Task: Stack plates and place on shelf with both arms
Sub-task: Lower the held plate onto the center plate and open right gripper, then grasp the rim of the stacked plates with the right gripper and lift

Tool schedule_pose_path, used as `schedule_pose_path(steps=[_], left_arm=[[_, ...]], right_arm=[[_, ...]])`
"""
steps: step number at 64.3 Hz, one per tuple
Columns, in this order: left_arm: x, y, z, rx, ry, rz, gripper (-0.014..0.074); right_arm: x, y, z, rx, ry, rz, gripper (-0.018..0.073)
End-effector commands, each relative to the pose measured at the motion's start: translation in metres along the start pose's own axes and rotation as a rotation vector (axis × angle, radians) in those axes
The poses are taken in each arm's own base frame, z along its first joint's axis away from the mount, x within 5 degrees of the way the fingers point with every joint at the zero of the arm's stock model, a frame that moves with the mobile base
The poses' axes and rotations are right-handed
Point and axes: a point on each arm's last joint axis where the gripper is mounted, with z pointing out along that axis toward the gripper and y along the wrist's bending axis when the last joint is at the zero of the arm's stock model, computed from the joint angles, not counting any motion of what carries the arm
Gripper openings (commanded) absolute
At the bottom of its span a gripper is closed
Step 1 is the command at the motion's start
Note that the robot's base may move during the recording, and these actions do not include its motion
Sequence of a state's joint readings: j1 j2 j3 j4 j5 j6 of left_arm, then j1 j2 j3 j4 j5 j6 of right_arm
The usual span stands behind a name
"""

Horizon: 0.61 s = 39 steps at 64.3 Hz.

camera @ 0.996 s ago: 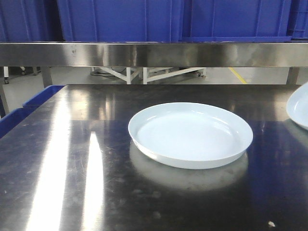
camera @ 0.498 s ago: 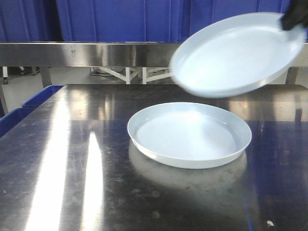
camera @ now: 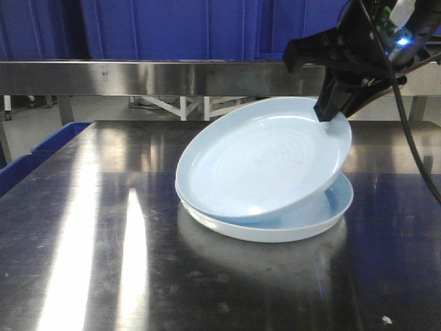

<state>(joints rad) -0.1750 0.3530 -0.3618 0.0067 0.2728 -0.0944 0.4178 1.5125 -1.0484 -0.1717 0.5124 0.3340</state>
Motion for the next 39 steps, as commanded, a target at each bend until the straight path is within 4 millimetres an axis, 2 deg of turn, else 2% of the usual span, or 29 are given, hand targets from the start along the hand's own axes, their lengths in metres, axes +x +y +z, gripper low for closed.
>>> schedule_pose_path(steps=[1,5,8,16,21,39], left_arm=[[-0.017,-0.002,-0.002,0.01,-0.112,-0.003,0.0084],[-0.017,-0.002,-0.002,0.01,-0.112,-0.003,0.0084],[-0.017,-0.002,-0.002,0.01,-0.112,-0.003,0.0084],[-0.017,-0.002,-0.002,0.01,-0.112,-0.003,0.0084],[-0.017,-0.002,-0.002,0.01,-0.112,-0.003,0.0084],[-0.017,-0.002,-0.002,0.01,-0.112,-0.003,0.0084]], right_arm=[[-0.017,0.002,-0.018,-0.022,-0.102,-0.001,0.005],[-0.016,0.002,-0.018,-0.017,-0.09,-0.001,0.0083],[-0.015,0.002,-0.018,-0.015,-0.083,-0.001,0.0143],[-0.013,0.001,-0.018,-0.008,-0.062,-0.001,0.0449],[-0.011,0.001,-0.015,-0.005,-0.047,-0.002,0.0554],[0.003,0.0,0.014,0.027,0.084,-0.009,0.0521]])
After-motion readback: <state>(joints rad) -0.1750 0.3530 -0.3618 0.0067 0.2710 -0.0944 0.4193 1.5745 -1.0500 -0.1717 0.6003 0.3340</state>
